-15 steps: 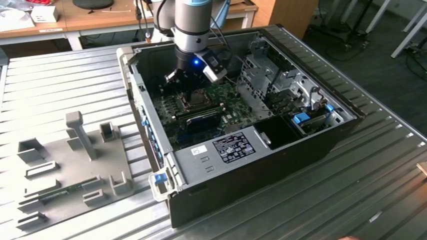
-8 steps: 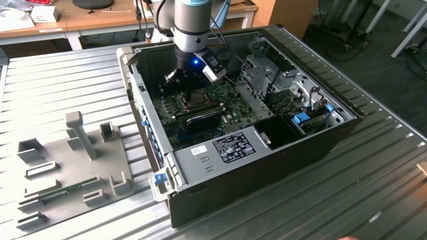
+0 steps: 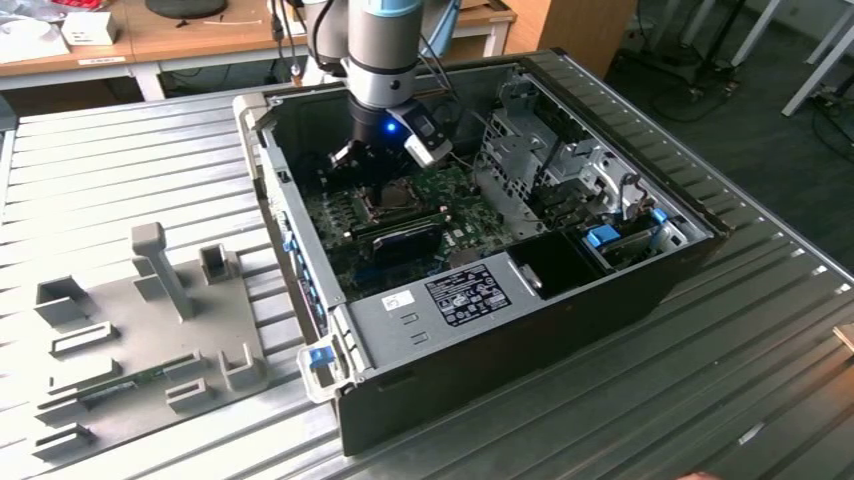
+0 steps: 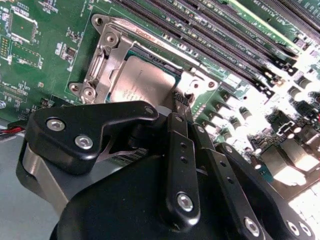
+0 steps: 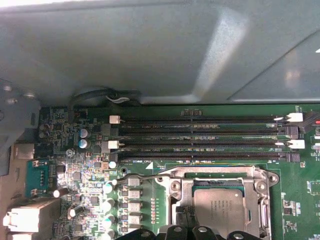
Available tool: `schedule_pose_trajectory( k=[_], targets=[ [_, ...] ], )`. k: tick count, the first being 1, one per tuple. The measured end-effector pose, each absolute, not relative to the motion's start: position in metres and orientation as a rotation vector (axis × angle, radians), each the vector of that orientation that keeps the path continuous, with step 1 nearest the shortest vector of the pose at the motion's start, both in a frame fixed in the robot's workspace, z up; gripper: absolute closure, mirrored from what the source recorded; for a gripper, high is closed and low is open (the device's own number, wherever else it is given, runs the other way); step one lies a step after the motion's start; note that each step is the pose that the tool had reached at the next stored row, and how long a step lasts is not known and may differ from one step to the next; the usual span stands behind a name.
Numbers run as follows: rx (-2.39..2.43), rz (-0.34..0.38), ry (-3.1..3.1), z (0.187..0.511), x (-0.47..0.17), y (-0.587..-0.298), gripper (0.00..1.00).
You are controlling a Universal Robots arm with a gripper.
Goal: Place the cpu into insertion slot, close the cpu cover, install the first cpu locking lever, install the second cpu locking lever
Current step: 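Close the cpu cover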
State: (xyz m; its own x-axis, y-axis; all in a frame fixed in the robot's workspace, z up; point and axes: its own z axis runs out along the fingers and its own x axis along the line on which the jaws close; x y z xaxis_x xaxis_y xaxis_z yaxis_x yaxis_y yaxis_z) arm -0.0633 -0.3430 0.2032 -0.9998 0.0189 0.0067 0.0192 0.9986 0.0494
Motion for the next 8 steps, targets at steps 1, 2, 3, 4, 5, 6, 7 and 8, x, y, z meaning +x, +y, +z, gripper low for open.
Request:
schedule_pose_trajectory(
  k=[1,2,3,4,5,6,7,8],
  targets=[
    [-0.03,-0.078,-3.134,0.2032,-0.0633,-0.343,0.89],
    [-0.03,-0.078,-3.134,0.2032,-0.0633,-0.343,0.89],
    [-0.03,-0.078,-3.134,0.2031,-0.0634,-0.343,0.89],
    [-0.03,-0.078,-3.135,0.2028,-0.0636,-0.343,0.89],
    [-0.03,-0.078,-3.135,0.2026,-0.0637,-0.343,0.89],
    [-0.03,-0.078,-3.135,0.2026,-0.0639,-0.3429,0.89],
    [-0.03,-0.078,-3.135,0.2026,-0.0642,-0.3429,0.89],
    [-0.03,-0.077,-3.136,0.2026,-0.0645,-0.343,0.89]
  ],
)
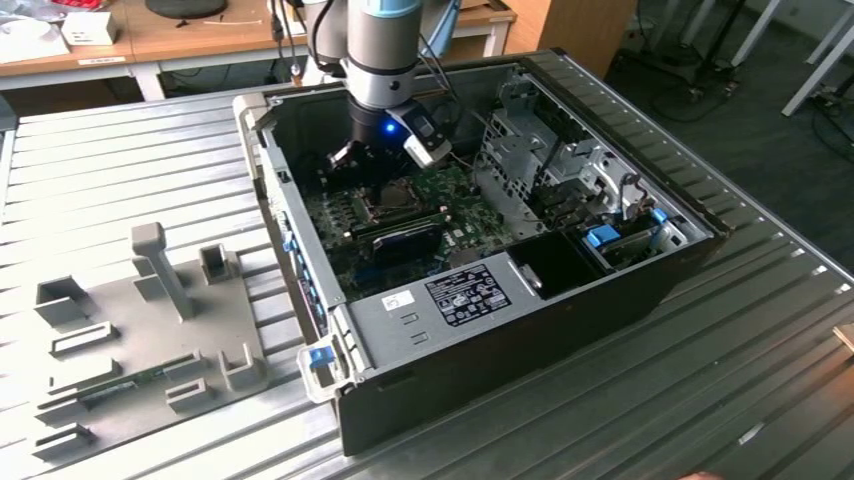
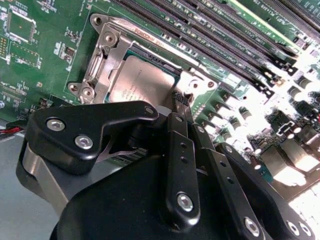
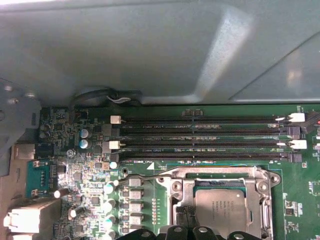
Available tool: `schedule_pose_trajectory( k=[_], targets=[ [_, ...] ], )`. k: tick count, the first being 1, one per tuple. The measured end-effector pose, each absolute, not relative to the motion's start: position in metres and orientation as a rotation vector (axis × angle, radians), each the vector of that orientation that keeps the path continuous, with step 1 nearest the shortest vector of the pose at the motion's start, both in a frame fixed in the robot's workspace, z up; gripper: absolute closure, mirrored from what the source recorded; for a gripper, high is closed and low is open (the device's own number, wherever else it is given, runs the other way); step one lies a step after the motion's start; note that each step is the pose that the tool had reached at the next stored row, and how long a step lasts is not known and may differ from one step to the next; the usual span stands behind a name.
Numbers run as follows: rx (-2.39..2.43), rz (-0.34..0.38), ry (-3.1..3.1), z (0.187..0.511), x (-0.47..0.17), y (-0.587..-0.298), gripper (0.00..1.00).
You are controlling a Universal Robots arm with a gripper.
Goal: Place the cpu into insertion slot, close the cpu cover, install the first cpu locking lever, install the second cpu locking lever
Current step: 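Close the cpu cover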
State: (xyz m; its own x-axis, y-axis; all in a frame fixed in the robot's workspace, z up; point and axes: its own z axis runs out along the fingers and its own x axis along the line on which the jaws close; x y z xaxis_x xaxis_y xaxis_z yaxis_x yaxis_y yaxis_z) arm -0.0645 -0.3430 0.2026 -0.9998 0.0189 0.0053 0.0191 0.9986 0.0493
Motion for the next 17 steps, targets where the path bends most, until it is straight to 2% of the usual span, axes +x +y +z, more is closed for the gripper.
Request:
schedule_pose_trajectory(
  k=[17],
  targets=[
    [-0.03,-0.071,-3.137,0.1989,-0.0661,-0.3431,0.89]
  ],
)
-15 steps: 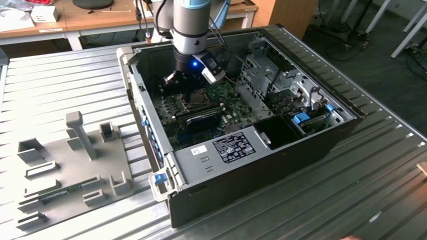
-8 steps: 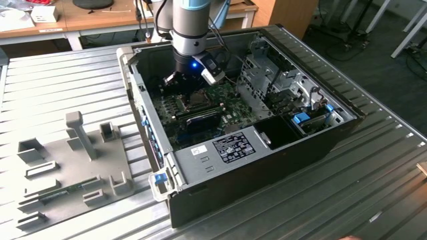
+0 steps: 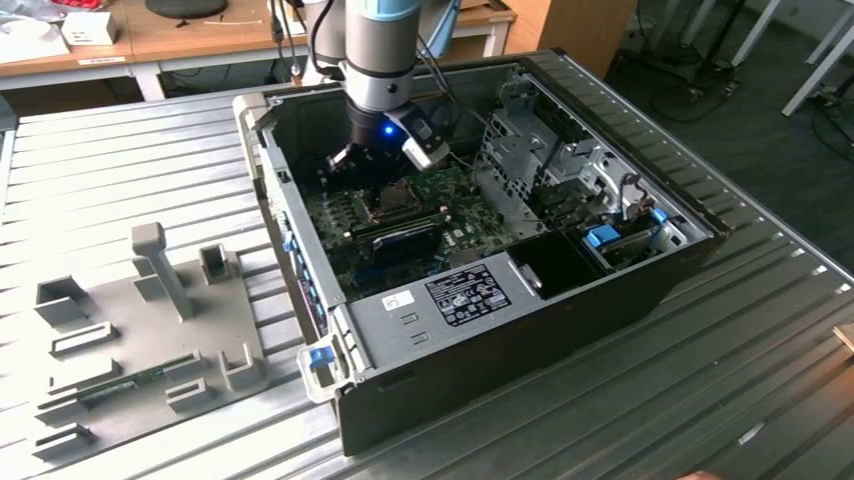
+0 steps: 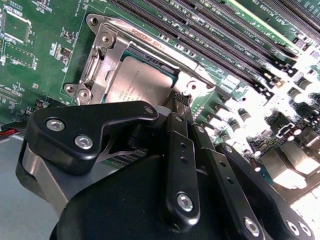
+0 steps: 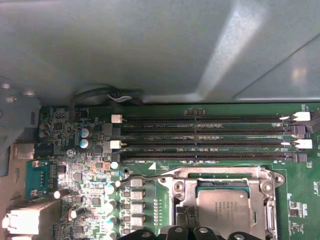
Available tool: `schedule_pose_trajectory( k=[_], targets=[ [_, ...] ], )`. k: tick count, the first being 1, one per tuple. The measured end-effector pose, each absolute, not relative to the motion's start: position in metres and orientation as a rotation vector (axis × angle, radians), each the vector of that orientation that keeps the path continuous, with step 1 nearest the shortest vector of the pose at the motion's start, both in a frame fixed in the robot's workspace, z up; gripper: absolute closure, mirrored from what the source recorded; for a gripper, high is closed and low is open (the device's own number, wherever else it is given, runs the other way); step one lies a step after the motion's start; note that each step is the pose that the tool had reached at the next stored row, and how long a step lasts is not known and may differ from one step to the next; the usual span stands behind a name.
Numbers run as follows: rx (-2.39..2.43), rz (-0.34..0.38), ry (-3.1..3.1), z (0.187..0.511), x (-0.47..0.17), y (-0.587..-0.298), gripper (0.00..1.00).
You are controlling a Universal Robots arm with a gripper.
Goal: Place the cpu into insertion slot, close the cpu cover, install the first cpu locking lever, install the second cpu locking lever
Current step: 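Close the cpu cover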
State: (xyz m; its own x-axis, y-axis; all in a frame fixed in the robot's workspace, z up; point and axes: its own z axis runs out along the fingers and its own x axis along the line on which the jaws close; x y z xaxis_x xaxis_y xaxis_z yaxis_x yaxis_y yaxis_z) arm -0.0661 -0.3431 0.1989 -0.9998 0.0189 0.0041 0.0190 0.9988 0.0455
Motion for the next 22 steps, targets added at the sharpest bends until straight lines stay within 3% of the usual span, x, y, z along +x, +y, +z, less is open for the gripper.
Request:
schedule_pose_trajectory(
  k=[22],
  targets=[
    [-0.03,-0.071,-3.137,0.1962,-0.0663,-0.3434,0.89]
  ],
)
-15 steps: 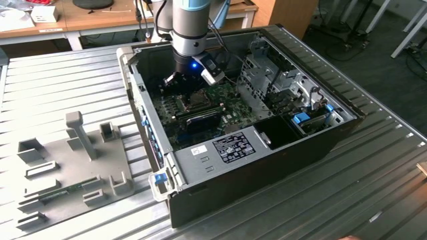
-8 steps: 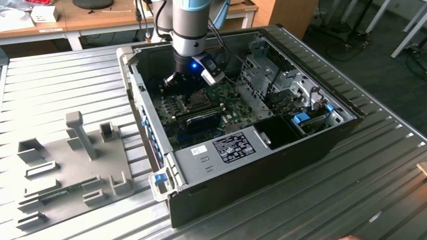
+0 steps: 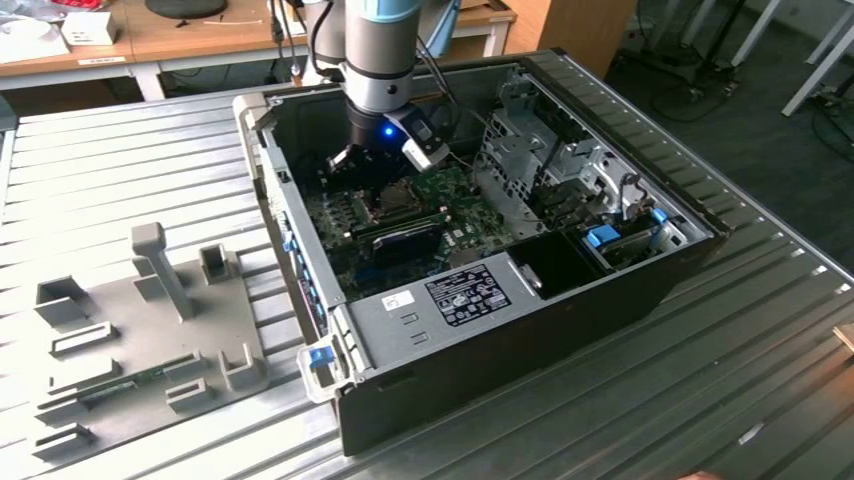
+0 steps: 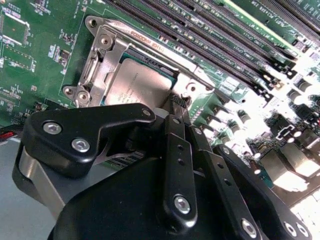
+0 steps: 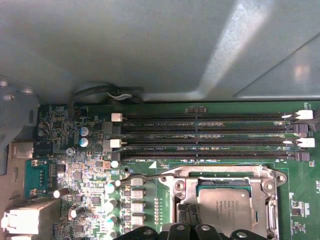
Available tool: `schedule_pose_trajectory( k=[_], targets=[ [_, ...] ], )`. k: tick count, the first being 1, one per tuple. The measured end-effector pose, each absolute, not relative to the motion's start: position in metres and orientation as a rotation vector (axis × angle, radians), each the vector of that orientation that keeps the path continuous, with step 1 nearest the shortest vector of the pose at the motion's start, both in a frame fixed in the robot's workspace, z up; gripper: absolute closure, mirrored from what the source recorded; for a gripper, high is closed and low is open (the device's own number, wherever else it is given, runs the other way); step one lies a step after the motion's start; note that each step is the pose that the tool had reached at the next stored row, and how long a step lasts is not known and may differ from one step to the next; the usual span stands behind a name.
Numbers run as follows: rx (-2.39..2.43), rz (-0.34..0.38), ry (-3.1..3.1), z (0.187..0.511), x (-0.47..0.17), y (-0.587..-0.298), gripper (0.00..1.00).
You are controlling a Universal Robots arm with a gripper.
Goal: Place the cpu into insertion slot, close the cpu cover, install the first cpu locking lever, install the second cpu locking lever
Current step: 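Close the cpu cover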
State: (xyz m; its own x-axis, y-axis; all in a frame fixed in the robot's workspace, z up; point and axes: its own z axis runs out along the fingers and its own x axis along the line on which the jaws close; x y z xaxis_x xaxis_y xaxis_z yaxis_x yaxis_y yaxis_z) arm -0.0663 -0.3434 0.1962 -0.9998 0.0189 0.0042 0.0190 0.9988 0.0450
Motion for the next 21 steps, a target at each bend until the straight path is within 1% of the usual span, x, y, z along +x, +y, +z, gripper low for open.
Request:
schedule_pose_trajectory(
  k=[9,21],
  targets=[
    [-0.03,-0.075,-3.139,0.199,-0.066,-0.343,0.89],
    [-0.03,-0.072,-3.137,0.217,-0.066,-0.343,0.89]
  ],
)
